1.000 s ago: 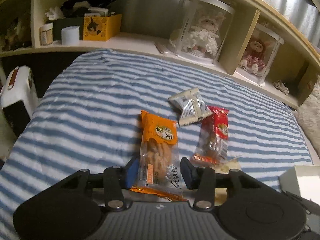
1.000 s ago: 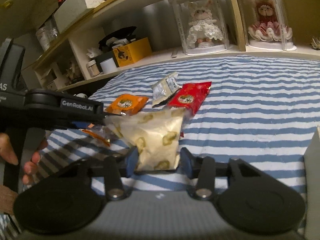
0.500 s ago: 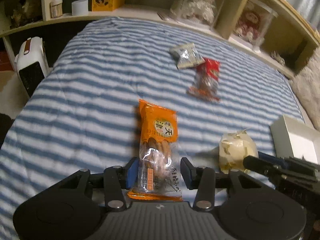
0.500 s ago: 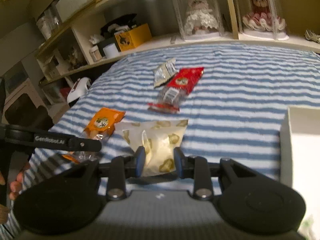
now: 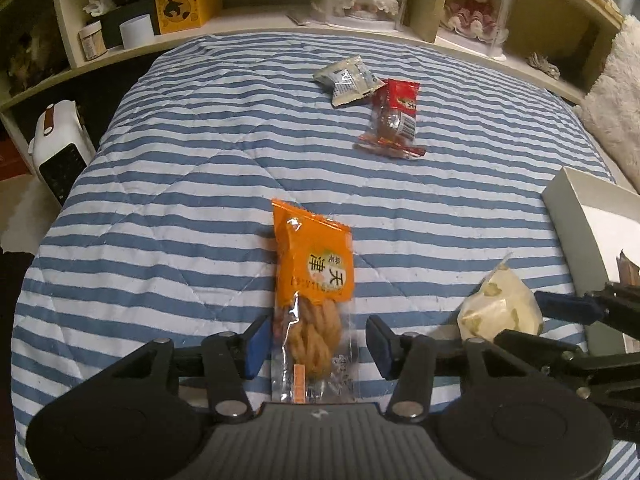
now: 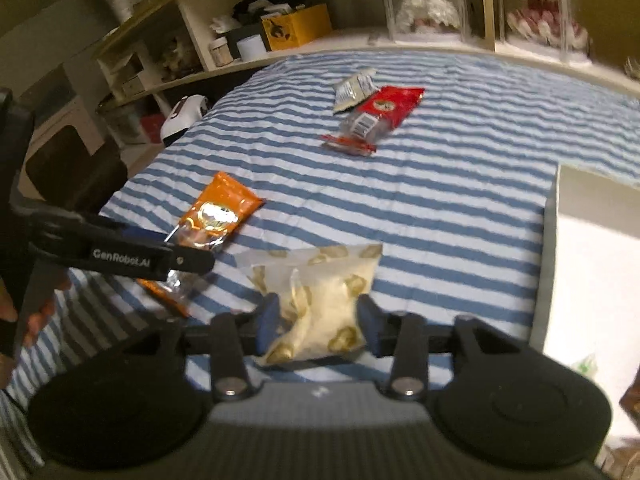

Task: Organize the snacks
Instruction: 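Grasp orange twist-bread bag with left tool while right tool grasps cream patterned bag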

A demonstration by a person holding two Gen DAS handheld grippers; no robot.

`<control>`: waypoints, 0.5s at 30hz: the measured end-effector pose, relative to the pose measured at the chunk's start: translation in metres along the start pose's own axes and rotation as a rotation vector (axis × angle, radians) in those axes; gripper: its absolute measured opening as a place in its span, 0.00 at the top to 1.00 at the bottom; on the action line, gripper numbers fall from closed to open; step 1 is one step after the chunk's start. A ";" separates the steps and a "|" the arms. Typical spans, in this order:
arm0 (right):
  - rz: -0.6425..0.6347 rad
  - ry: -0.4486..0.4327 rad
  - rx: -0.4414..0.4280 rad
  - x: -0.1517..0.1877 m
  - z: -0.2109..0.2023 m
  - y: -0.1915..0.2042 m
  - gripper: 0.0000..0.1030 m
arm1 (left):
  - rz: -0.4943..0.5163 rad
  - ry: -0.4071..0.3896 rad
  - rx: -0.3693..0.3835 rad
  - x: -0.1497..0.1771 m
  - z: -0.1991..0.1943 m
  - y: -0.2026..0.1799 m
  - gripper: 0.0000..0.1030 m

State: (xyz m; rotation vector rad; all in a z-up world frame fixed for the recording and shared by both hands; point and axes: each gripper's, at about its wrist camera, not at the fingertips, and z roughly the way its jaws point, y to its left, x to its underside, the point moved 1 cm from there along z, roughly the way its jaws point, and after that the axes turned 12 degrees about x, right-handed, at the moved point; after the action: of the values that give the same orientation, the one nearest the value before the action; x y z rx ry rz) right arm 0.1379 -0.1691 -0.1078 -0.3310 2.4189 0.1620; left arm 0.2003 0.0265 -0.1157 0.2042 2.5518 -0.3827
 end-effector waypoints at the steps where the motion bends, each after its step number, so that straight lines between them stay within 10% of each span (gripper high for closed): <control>1: 0.000 0.002 -0.002 0.000 0.002 0.001 0.43 | 0.005 0.002 -0.003 0.000 0.001 -0.001 0.48; 15: -0.175 -0.014 0.047 -0.003 0.014 0.020 0.32 | 0.064 0.022 -0.041 0.002 0.014 -0.005 0.48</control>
State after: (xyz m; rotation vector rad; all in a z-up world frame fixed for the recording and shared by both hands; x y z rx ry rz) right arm 0.1432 -0.1469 -0.1162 -0.5157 2.3625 0.0299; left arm 0.2047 0.0172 -0.1270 0.2756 2.5653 -0.3047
